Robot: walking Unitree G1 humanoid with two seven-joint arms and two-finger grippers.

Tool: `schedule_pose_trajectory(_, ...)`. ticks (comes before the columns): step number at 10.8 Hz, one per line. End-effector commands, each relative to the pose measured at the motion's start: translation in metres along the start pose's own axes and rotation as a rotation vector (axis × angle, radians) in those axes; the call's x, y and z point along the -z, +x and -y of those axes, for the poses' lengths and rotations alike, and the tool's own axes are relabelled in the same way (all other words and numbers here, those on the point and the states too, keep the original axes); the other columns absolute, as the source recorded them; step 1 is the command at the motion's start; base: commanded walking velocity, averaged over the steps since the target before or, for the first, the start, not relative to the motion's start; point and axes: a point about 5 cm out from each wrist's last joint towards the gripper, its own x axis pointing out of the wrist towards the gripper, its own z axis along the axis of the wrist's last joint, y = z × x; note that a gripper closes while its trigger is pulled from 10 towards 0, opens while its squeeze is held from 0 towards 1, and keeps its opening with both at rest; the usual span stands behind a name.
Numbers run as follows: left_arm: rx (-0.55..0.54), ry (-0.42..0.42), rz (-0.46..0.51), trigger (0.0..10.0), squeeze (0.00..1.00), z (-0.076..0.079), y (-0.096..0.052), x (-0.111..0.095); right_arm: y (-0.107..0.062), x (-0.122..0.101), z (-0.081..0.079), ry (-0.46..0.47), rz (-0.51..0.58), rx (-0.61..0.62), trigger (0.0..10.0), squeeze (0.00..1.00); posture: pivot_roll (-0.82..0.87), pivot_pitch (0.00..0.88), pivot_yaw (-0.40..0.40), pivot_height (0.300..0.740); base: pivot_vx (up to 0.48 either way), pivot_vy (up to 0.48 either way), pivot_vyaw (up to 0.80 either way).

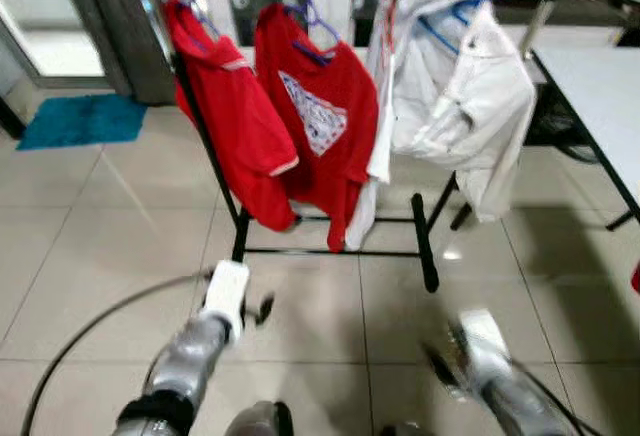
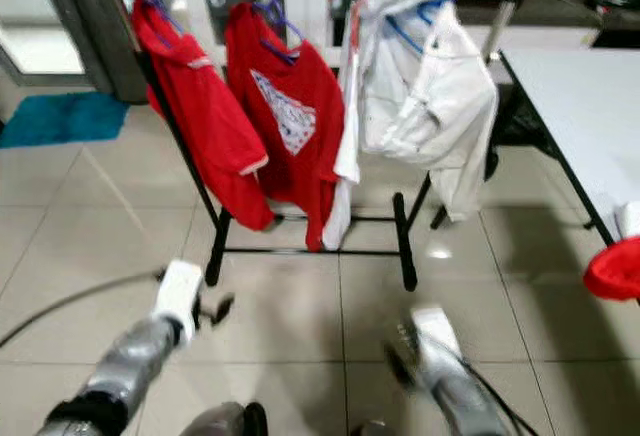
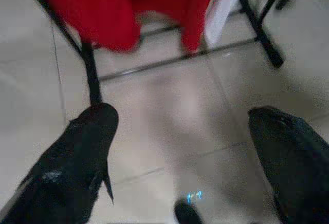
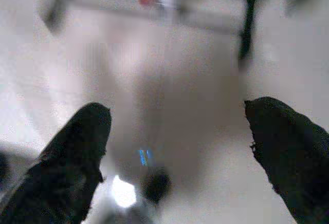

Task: Hang hanger

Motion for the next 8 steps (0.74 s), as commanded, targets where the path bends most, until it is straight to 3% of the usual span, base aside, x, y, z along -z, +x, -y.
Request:
schedule_pose_trajectory(1,0.013,-0.019,0.051,10.0,1.00,-0.001,-0.005,-0.011,-0.001,-0.026,-0.002,0.002,0.109,-0.033,10.0,1.00,0.06,0.065,0.040,0.740,0.000,0.000,0.00)
schedule_pose_trajectory(2,0.015,-0.039,0.170,10.0,1.00,-0.001,-0.017,-0.039,-0.015,-0.048,-0.002,0.014,0.232,-0.033,10.0,1.00,0.06,0.066,0.042,0.740,0.000,0.000,0.00)
schedule_pose_trajectory(3,-0.060,-0.057,0.344,10.0,1.00,-0.005,-0.038,-0.086,-0.046,-0.083,-0.002,0.107,0.443,0.045,10.0,1.00,0.07,0.059,0.050,0.740,0.000,0.000,0.00)
schedule_pose_trajectory(5,-0.177,-0.058,0.455,10.0,1.00,-0.012,-0.058,-0.109,-0.074,-0.106,-0.001,-0.025,0.487,0.239,10.0,1.00,0.07,0.064,0.060,0.740,0.000,0.000,0.00)
schedule_pose_trajectory(7,-0.178,-0.058,0.474,10.0,1.00,-0.006,-0.067,-0.117,-0.087,-0.117,-0.002,0.045,0.511,0.270,10.0,1.00,0.07,0.059,0.058,0.740,0.000,0.000,0.00)
schedule_pose_trajectory(8,-0.140,-0.060,0.453,10.0,1.00,0.001,-0.071,-0.122,-0.097,-0.135,-0.009,0.160,0.574,0.194,10.0,1.00,0.07,0.063,0.055,0.740,0.000,0.000,0.00)
